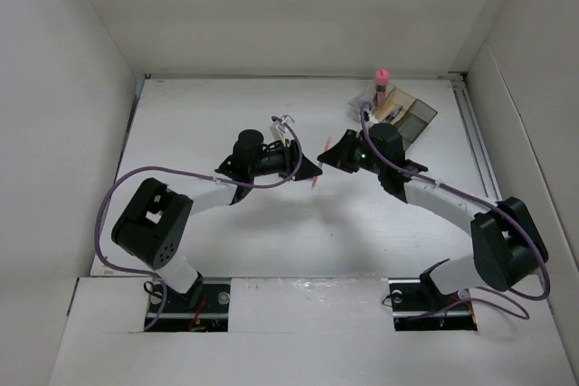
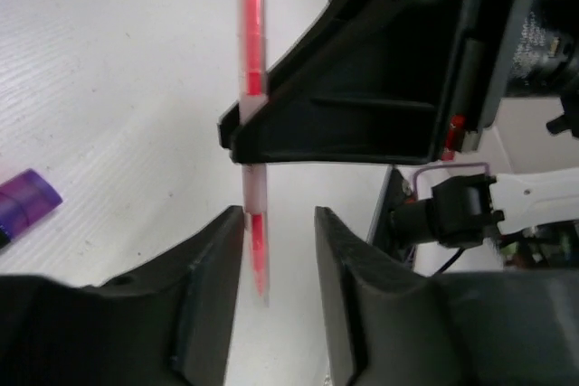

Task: Sort the stationery into containers
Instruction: Pass the stationery from the left arm to the right, then place the stationery into the container

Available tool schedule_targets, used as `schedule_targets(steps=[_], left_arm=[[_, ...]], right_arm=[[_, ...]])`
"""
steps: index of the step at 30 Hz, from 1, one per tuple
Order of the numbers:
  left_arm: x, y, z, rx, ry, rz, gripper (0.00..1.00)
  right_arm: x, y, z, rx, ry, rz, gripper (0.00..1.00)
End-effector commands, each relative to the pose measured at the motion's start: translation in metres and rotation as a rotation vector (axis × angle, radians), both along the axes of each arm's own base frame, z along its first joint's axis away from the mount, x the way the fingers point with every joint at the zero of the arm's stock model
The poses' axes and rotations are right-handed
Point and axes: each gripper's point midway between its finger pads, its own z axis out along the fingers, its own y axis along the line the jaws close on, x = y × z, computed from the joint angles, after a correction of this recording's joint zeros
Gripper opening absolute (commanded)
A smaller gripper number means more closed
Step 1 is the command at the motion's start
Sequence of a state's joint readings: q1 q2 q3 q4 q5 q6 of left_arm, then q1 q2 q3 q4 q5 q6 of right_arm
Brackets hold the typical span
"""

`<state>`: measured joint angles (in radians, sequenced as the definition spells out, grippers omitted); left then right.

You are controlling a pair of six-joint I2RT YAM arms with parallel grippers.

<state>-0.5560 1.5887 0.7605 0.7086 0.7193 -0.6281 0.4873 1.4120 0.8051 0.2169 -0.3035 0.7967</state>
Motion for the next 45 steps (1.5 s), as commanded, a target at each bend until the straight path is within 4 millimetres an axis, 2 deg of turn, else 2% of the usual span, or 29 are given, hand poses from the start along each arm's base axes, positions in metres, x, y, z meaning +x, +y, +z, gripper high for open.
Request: schedule_targets(steps=[1,4,5,7,8,9,10,13,14,15,16,19,23,25,26,27,31,34,37,38,40,43,44,45], left_arm=[[-0.013,-0.007,0.024,-0.067,-0.083,-0.089,0.35],[-0.008,-0.004,0.028,-0.053,-0.135,-0.063,0.54],[-0.008,-0.002,0.026,-0.044,-0.137,-0.054,0.64],[-0.006,0.006,0.034,-0.038,-0.187,0.005,0.69],[-0.006,0.010,0.036,-0.030,-0.200,0.027,0.71],[-0.004,0.014,0.050,-0.029,-0.263,0.050,0.72],[0.001,0.021,0.044,0.015,-0.253,0.102,0.72],[0.005,0.037,0.049,0.057,-0.289,0.188,0.73],[0.013,0.043,0.051,0.073,-0.294,0.250,0.73],[0.014,0.048,0.045,0.092,-0.282,0.278,0.73],[0.016,0.051,0.041,0.114,-0.277,0.294,0.73],[0.020,0.059,0.026,0.177,-0.227,0.336,0.73],[0.024,0.062,0.031,0.179,-0.236,0.363,0.73],[0.024,0.063,0.029,0.188,-0.230,0.371,0.73],[0.024,0.063,0.029,0.188,-0.230,0.371,0.72],[0.024,0.064,0.033,0.182,-0.237,0.372,0.72],[0.025,0.065,0.027,0.199,-0.223,0.381,0.72],[0.027,0.064,0.032,0.190,-0.232,0.383,0.72],[0.030,0.066,0.026,0.209,-0.221,0.399,0.71],[0.030,0.066,0.024,0.218,-0.211,0.397,0.71],[0.030,0.066,0.024,0.218,-0.211,0.397,0.71],[0.036,0.070,0.019,0.245,-0.199,0.430,0.70],[0.037,0.072,0.013,0.268,-0.194,0.436,0.68],[0.040,0.073,0.015,0.273,-0.195,0.450,0.68]], right_arm=[[0.024,-0.004,0.023,0.009,-0.088,-0.063,0.03],[0.038,-0.017,0.028,0.000,-0.091,-0.135,0.01],[0.048,-0.027,0.031,-0.010,-0.083,-0.173,0.00],[0.062,-0.043,0.034,-0.017,-0.066,-0.228,0.00],[0.073,-0.064,0.035,-0.031,-0.056,-0.291,0.00],[0.083,-0.073,0.046,-0.014,-0.072,-0.327,0.00],[0.089,-0.085,0.048,-0.020,-0.073,-0.365,0.00],[0.122,-0.138,0.048,-0.073,-0.063,-0.573,0.00],[0.129,-0.152,0.047,-0.093,-0.060,-0.629,0.00],[0.138,-0.183,0.041,-0.138,-0.043,-0.740,0.00],[0.150,-0.197,0.040,-0.155,-0.036,-0.788,0.00],[0.176,-0.236,0.029,-0.206,-0.001,-0.904,0.00],[0.204,-0.263,0.019,-0.264,0.038,-0.996,0.00],[0.214,-0.267,0.015,-0.285,0.053,-1.014,0.00],[0.220,-0.266,0.022,-0.285,0.053,-1.014,0.00],[0.224,-0.269,0.010,-0.315,0.072,-1.019,0.00],[0.235,-0.275,-0.005,-0.337,0.100,-1.032,0.00],[0.237,-0.273,-0.018,-0.339,0.128,-1.022,0.02],[0.238,-0.273,-0.024,-0.338,0.141,-1.025,0.14],[0.238,-0.271,-0.025,-0.333,0.143,-1.017,0.25],[0.237,-0.271,-0.026,-0.338,0.151,-1.016,0.32],[0.234,-0.266,-0.014,-0.312,0.137,-0.992,0.46],[0.229,-0.261,-0.005,-0.308,0.129,-0.984,0.50],[0.228,-0.261,0.005,-0.298,0.112,-0.987,0.58]])
